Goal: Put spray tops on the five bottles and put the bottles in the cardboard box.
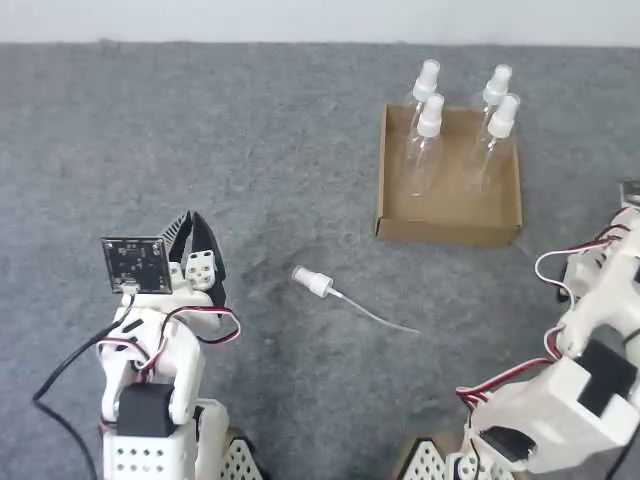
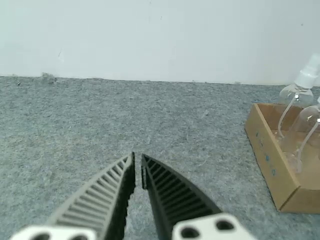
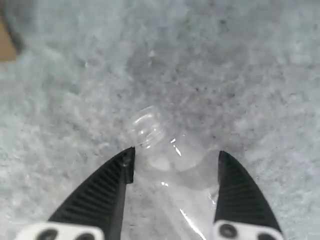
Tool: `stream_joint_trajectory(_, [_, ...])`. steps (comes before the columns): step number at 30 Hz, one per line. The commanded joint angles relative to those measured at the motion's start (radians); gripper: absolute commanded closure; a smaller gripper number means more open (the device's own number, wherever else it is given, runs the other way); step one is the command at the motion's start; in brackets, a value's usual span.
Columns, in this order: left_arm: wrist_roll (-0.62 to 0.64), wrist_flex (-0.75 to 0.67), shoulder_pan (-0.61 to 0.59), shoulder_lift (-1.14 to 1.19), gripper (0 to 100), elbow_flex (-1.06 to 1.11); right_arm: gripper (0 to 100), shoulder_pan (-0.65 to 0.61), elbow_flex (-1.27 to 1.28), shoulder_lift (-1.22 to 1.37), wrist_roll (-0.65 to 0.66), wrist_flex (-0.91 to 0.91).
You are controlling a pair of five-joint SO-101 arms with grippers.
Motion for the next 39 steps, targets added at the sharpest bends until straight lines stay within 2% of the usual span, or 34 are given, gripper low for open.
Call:
stream_joint_trajectory(1, [-0.003, -0.023, 0.005, 0.011, 99, -0.004, 82.7, -0.005, -0.071, -0.025, -0.028, -0.002])
stream_joint_trajectory(4, [-0.003, -0.023, 0.005, 0.011, 99, -0.004, 80.8, -0.005, -0.091, -0.025, -0.011, -0.001])
stream_joint_trajectory(7, [-0.003, -0.023, 0.005, 0.011, 99, -0.004, 71.9, -0.007, -0.091, -0.025, 0.054, 0.002])
stream_joint_trajectory(10, [-0.003, -0.023, 0.005, 0.011, 99, -0.004, 65.3, -0.021, -0.101, -0.024, 0.064, 0.038])
stream_joint_trajectory(15, [-0.003, -0.023, 0.005, 0.011, 99, -0.004, 64.8, -0.035, -0.167, -0.025, 0.098, 0.07])
stream_joint_trajectory(18, [-0.003, -0.023, 0.005, 0.011, 99, -0.004, 64.9, -0.036, -0.249, -0.025, 0.255, 0.17])
stream_joint_trajectory(23, [-0.005, -0.023, 0.005, 0.011, 99, -0.004, 66.7, 0.007, -0.308, -0.013, 0.704, 0.26])
stream_joint_trajectory(26, [-0.005, -0.023, 0.005, 0.011, 99, -0.004, 74.0, 0.03, -0.262, -0.002, 0.802, 0.248])
stream_joint_trajectory(30, [-0.005, -0.023, 0.005, 0.011, 99, -0.004, 76.8, 0.047, -0.196, 0.045, 0.821, 0.159])
stream_joint_trajectory(39, [-0.005, -0.023, 0.005, 0.011, 99, -0.004, 72.0, 0.127, -0.198, 0.168, 0.761, 0.002])
